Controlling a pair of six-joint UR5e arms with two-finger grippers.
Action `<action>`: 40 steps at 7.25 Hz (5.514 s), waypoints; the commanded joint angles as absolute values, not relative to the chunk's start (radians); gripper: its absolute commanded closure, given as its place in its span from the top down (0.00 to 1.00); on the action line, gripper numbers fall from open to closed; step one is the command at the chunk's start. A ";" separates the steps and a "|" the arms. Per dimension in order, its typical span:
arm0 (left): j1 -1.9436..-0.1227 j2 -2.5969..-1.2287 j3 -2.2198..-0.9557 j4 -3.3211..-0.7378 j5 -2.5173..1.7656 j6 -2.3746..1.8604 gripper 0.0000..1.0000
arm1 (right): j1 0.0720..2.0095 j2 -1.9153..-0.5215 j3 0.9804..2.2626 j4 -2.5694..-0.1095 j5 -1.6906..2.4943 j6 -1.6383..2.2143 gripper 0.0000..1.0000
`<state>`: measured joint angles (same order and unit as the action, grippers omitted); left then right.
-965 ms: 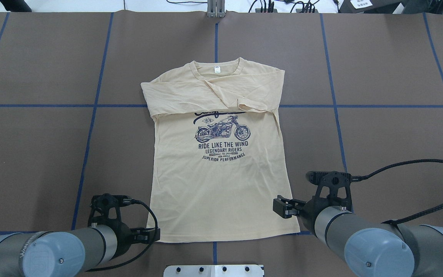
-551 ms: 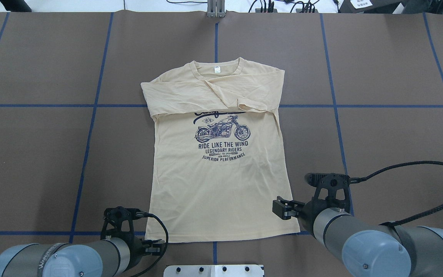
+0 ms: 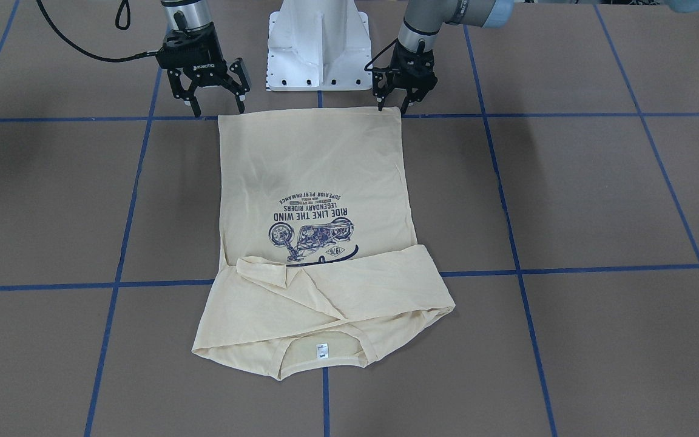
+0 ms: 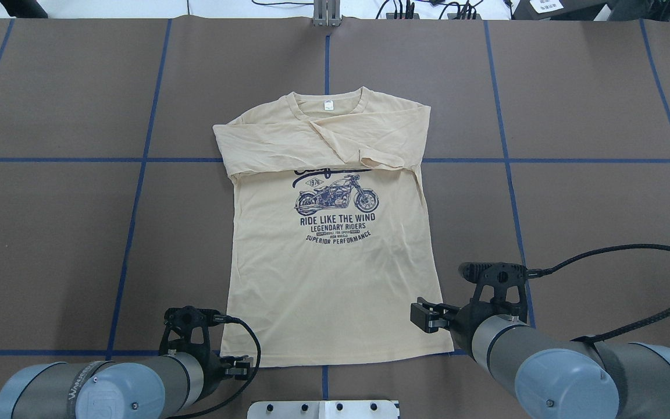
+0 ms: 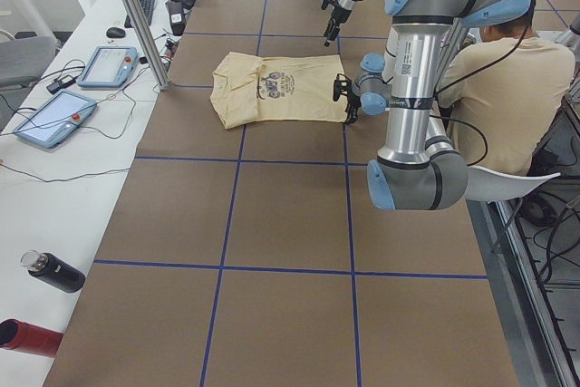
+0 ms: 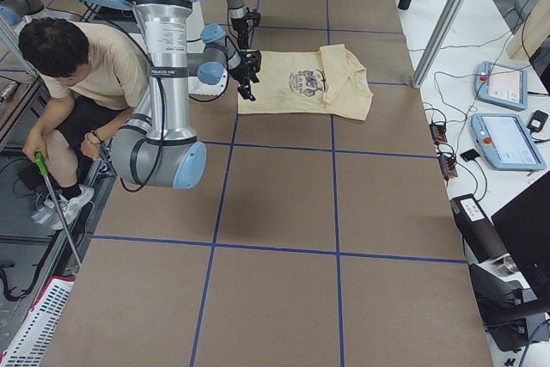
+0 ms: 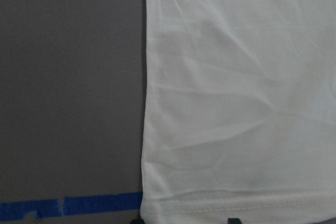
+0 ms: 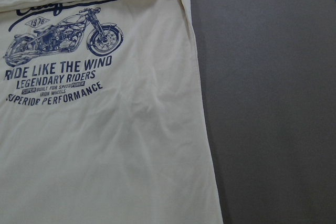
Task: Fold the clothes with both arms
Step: 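Lower both grippers and grasp the hem corners nearest the robot, then lift the hem with both grippers and fold it toward the collar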
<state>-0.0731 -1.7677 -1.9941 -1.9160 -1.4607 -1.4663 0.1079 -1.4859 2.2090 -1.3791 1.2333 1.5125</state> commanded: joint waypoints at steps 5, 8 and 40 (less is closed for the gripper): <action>-0.084 -1.778 -1.990 -1.905 -1.466 -1.436 0.33 | 0.107 -1.485 2.207 -1.379 1.233 1.513 1.00; -0.095 -1.778 -2.005 -1.904 -1.465 -1.442 0.00 | 0.100 -1.496 2.201 -1.378 1.229 1.514 1.00; -0.261 -1.929 -2.269 -1.476 -1.643 -1.376 0.00 | 0.089 -1.222 2.358 -1.865 1.224 1.567 0.00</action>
